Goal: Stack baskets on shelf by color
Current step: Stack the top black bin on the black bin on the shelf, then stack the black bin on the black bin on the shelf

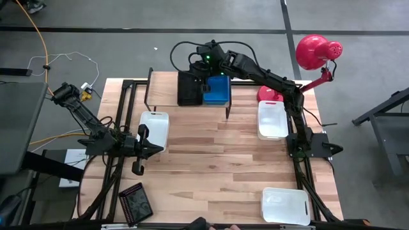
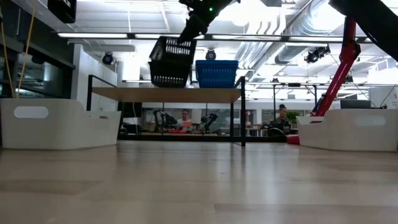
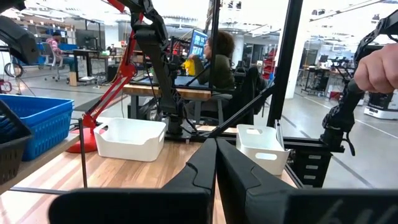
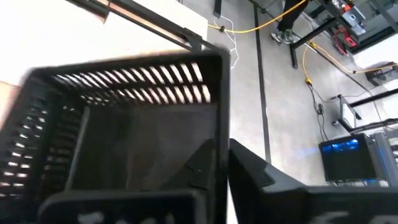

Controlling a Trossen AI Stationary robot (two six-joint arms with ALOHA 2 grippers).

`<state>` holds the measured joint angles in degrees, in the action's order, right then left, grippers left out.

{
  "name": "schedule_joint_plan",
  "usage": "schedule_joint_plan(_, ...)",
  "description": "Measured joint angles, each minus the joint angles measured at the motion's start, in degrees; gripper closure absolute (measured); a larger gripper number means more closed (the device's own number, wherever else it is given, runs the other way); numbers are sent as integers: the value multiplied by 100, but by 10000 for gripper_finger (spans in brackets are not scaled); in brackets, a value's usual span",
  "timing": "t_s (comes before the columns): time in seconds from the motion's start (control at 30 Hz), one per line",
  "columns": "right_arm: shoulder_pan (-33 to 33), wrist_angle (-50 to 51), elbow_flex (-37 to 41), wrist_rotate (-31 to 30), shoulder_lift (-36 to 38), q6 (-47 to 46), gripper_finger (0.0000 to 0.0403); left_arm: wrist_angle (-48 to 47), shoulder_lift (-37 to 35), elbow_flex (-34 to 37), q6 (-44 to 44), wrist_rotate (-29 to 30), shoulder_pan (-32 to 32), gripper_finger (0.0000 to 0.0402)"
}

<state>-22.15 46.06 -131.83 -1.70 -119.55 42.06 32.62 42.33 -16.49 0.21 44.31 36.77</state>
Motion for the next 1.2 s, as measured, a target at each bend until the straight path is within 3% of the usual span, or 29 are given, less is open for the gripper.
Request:
schedule_joint_plan(0.3,2,-24,0,-201,0,-211,295,0,0,0,0,0,0,401)
schedule_joint_plan(0.5,25,38,-7,-332,2,-264,265,-26,0,0,0,0,0,401)
schedule_joint_plan(0.67,130,1163,-248,-725,144,-360,263,-85,0,0,0,-2,0,401)
schedule_joint_plan(0.8,221,2163,-115,-392,548,-885,263,-154,0,2,0,0,0,401)
schedule_joint_plan(0.93,244,3440,-109,474,772,-1689,263,-155,0,2,0,-2,0,401)
schedule_joint_plan(1.07,403,4072,712,542,1092,-2215,263,-155,0,4,0,0,0,401)
schedule_joint_plan(1.2,648,3231,2901,493,2189,-2536,263,-154,0,4,0,33,0,401)
